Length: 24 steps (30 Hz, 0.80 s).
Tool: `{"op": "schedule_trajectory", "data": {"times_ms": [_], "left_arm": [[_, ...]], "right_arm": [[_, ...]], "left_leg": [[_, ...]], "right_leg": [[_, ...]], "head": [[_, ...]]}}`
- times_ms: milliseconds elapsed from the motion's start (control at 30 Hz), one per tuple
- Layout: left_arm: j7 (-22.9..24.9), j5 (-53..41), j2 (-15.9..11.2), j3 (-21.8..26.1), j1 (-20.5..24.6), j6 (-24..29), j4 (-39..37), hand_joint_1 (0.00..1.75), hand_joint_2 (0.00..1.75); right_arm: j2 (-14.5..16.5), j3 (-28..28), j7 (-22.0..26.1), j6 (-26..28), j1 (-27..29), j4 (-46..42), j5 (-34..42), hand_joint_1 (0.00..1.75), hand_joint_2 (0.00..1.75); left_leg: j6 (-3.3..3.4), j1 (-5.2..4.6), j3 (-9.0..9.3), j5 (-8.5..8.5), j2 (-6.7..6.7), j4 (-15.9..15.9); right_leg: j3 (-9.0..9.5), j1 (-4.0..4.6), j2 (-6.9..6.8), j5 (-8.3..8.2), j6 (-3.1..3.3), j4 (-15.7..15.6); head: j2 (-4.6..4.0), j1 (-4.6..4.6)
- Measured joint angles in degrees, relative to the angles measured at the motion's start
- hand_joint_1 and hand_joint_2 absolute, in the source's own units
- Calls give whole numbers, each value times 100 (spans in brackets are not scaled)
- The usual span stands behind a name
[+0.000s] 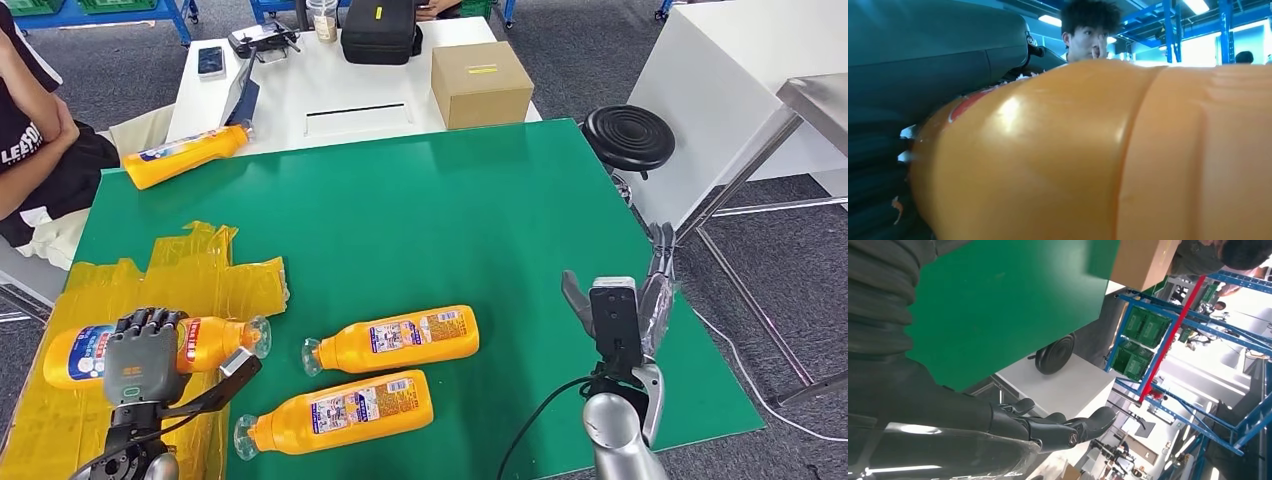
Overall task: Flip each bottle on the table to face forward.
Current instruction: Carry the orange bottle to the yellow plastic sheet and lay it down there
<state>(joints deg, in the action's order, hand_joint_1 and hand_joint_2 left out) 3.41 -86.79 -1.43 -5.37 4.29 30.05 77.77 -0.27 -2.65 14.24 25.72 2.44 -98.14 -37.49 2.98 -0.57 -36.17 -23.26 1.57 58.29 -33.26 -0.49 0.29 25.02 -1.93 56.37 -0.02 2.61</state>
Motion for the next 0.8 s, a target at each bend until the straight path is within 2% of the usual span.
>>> {"op": "schedule_trajectory", "data": {"times_ms": [267,500,700,767,800], "left_arm": [[-44,124,23,-6,2,-272,-1,175,175],[-275,617,20,-32,39,-1050,0,175,175],[-204,669,-27,-50,122,-1503,44,175,175],[-164,630,-44,-54,143,-1580,85,164,175],[-149,609,-55,-61,162,-1616,97,127,175]], "right_arm": [[55,89,-108,-58,-11,22,-74,0,175],[86,110,-128,-161,-85,104,-101,0,175],[131,114,-116,-215,-116,177,-147,0,175],[144,115,-113,-239,-115,186,-152,0,175],[151,115,-111,-251,-115,187,-152,0,175]], "left_leg": [[0,0,0,0,0,0],[0,0,0,0,1,0],[0,0,0,0,1,0],[0,0,0,0,1,0],[0,0,0,0,1,0]], "right_leg": [[-1,0,0,0,0,0],[0,0,0,0,0,0],[1,0,0,0,0,0],[0,0,-1,0,0,0],[0,0,-1,0,0,0]], "head": [[0,0],[0,0],[0,0],[0,1],[0,0]]}}
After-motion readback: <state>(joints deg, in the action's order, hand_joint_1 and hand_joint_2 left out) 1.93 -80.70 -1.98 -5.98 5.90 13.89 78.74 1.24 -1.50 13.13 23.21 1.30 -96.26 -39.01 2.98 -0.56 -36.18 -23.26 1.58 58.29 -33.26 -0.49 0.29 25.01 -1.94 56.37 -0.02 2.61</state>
